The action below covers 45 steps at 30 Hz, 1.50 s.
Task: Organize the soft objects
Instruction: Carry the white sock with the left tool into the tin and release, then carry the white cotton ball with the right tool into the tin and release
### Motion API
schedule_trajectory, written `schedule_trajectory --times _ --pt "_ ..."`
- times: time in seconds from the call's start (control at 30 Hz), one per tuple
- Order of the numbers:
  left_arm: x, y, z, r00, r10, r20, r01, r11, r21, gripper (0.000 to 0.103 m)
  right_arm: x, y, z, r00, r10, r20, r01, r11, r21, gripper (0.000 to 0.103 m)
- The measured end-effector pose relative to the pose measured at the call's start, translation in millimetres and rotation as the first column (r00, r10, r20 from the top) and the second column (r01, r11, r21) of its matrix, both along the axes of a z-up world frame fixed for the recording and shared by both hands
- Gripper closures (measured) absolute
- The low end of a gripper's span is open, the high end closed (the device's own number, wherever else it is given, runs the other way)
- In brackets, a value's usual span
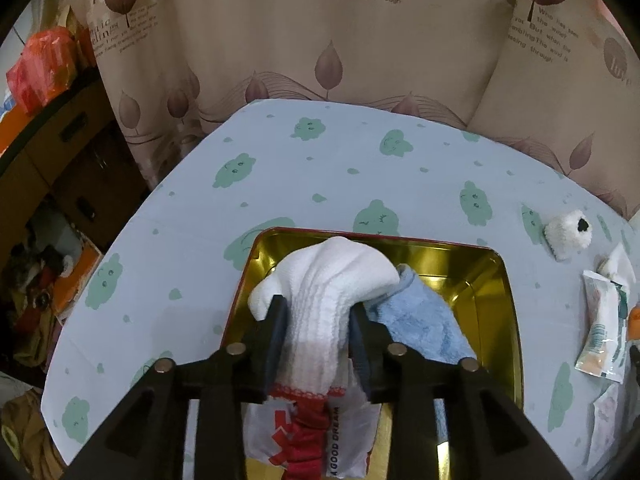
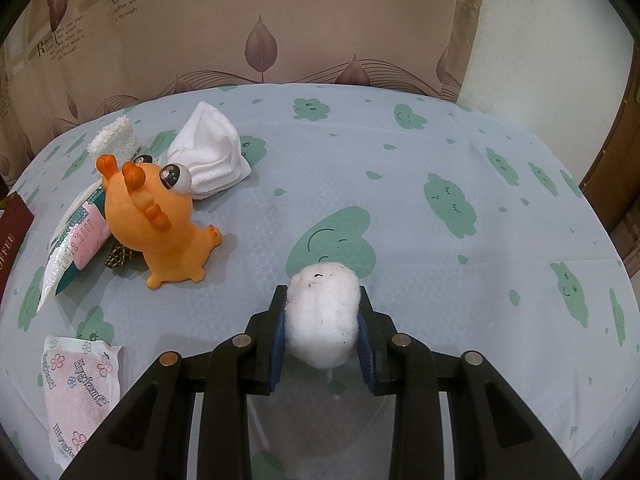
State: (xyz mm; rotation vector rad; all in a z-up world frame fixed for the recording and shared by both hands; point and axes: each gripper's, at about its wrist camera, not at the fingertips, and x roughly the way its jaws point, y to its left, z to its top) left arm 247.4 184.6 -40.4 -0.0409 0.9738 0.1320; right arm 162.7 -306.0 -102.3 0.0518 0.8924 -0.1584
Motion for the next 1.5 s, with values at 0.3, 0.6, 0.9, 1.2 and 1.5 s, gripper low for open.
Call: schedule_trajectory --times 0.3,0.6,0.9,1.2,1.5 --pt "-9.7 4.2 15.4 0.999 -0.023 0.038 0.025 0.999 -0.039 0.059 -0.2 -0.7 0.0 1.0 -0.001 -0.001 0.001 1.0 -0.006 0.074" --pt "-43.4 5.4 36.5 0.995 -0.047 0.084 0.051 0.998 -0.048 0.058 -0.5 -1.5 0.1 1.0 -0.004 -0.002 0.004 1.0 -0.008 0.072" --pt "-98.1 26.7 42.4 0.992 -0.01 0.123 0.011 1.0 -0.01 0.058 -0.4 -2.2 0.3 1.0 -0.004 -0.001 0.004 1.0 -0.003 0.072" --pt "-137.3 54.5 29.5 0.984 0.053 0.168 -0.066 0.995 0.077 0.057 -0.8 0.0 3.4 1.0 0.006 0.012 -0.005 1.0 -0.025 0.077" --pt "-142.7 84.4 19.3 0.975 0.132 0.176 -0.136 0.991 0.009 0.057 -9.4 16.6 13.0 1.0 -0.013 0.006 0.014 0.999 -0.048 0.078"
